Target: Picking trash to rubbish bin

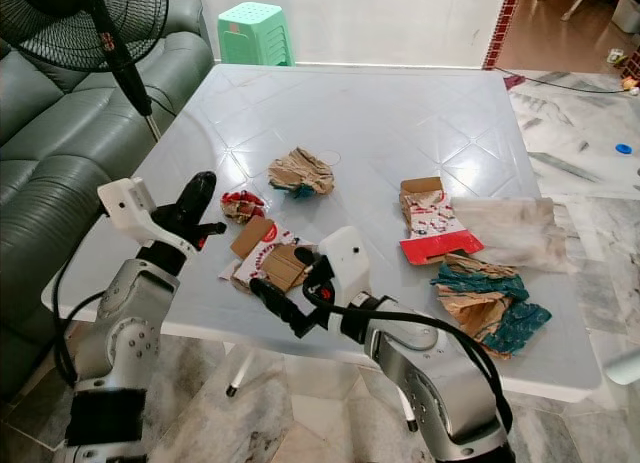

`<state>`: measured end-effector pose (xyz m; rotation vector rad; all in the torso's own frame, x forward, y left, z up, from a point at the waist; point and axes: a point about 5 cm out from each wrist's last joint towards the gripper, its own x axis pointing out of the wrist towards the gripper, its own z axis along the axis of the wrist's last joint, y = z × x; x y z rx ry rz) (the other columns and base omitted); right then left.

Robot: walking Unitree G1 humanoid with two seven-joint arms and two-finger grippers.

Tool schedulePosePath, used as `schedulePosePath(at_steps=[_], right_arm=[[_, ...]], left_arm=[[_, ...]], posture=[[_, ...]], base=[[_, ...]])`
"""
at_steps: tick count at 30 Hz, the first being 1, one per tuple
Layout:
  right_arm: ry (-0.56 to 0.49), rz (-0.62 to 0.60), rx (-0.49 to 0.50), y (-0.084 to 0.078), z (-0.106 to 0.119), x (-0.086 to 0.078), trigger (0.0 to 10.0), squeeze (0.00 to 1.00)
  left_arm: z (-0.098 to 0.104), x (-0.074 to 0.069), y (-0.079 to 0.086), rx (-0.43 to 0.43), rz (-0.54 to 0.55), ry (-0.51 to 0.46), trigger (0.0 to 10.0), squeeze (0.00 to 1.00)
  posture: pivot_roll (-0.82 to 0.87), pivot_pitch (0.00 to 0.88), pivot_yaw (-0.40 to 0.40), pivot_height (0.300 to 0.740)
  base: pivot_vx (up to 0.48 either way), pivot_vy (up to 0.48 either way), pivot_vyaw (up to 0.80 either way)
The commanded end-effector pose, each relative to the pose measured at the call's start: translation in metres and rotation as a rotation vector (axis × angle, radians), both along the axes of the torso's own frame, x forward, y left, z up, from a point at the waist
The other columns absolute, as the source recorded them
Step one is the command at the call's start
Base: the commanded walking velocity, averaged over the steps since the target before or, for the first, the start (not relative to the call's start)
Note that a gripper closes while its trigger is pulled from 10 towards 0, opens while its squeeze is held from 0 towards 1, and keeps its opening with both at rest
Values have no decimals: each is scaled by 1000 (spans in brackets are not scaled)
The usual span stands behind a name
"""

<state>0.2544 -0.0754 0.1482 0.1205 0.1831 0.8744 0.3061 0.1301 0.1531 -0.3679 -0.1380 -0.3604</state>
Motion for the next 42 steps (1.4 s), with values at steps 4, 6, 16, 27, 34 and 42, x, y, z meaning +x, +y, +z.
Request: schedulePosePath(at_steps=[4, 6, 16, 27, 34, 42], right_arm=[[-23, 6, 6, 2, 4, 3, 10000, 0], [-24, 7, 5, 3, 4, 3, 10000, 0], [-27, 6, 10, 4, 4, 4, 10000, 0], [-24, -4, 15, 4, 3, 4, 10000, 0], [-26, -2, 15, 5, 3, 4, 10000, 0], [-23, -2, 16, 5, 2, 3, 10000, 0]], left_arm=[[-5, -3, -14, 129, -51, -26, 10000, 1000], [-7, -4, -23, 153, -97, -37, 10000, 1000], [-25, -10, -52, 192, -222, 19, 10000, 1000], [-55, -10, -43, 315, -205, 111, 10000, 1000], [-77, -12, -39, 462, -200, 168, 10000, 1000], [-100, -15, -11, 567, -125, 271, 10000, 1000]], posture=[[-55, 36, 31, 740], [-56, 35, 32, 740], [-59, 31, 40, 740], [-61, 34, 44, 740], [-58, 37, 43, 740], [-54, 39, 43, 740]], base=[[0, 0, 0], [0, 0, 0], [0, 0, 0], [0, 0, 0], [0, 0, 0], [0, 0, 0]])
